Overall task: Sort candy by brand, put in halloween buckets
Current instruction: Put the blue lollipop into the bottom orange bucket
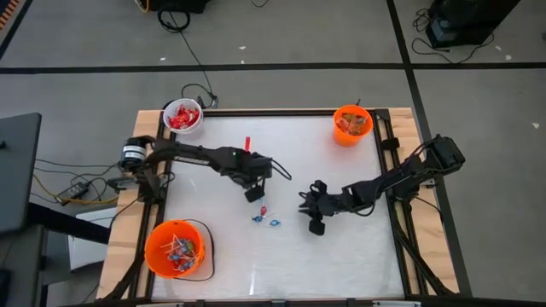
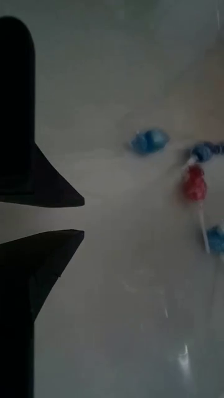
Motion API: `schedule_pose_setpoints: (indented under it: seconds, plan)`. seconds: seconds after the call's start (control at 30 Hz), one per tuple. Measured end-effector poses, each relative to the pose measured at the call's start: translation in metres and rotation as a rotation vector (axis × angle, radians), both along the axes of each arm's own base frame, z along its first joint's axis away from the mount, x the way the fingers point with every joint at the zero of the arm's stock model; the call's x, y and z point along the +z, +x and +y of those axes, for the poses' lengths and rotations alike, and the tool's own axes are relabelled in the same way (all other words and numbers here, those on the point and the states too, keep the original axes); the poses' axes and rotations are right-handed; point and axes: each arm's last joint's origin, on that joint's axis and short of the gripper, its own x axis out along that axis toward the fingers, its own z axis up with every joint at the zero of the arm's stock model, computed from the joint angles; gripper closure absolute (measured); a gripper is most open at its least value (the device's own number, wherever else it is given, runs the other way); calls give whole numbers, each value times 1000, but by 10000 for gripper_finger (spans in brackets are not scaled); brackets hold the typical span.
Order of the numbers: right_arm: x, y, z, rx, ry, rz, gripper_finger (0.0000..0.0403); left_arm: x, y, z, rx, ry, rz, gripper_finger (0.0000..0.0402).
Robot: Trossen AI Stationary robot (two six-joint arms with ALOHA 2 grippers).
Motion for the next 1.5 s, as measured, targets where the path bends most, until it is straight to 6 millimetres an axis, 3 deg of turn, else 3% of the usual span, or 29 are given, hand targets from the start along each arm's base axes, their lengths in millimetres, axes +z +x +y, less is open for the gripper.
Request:
schedule_pose_setpoints:
  seconds: [0.13,0.23,0.37,0.6,0.77,0.93,1.23,1.4,1.5]
  plan:
    - [0,0,-1,-23,-11,-6,320,28,-1,-27,-61,0,-57,373]
    - [0,0,-1,-26,-12,-9,320,51,-12,-48,-80,-2,-118,384]
    - [1,1,-1,-27,-10,-14,320,77,-44,-77,-52,-48,-125,388]
    - [1,1,-1,-31,-10,-19,320,103,-110,-121,62,-256,36,389]
    - [2,2,0,-19,-13,-34,320,120,-143,-165,86,-502,106,389]
    - [4,3,1,-16,-9,-55,320,126,-169,-195,64,-496,115,389]
    - [6,4,5,-11,14,-89,320,120,-190,-206,173,-390,144,360]
    - [8,4,8,-4,7,-104,320,119,-210,-201,250,-218,163,322]
    - [8,4,7,-11,-1,-107,320,119,-210,-203,251,-224,128,290]
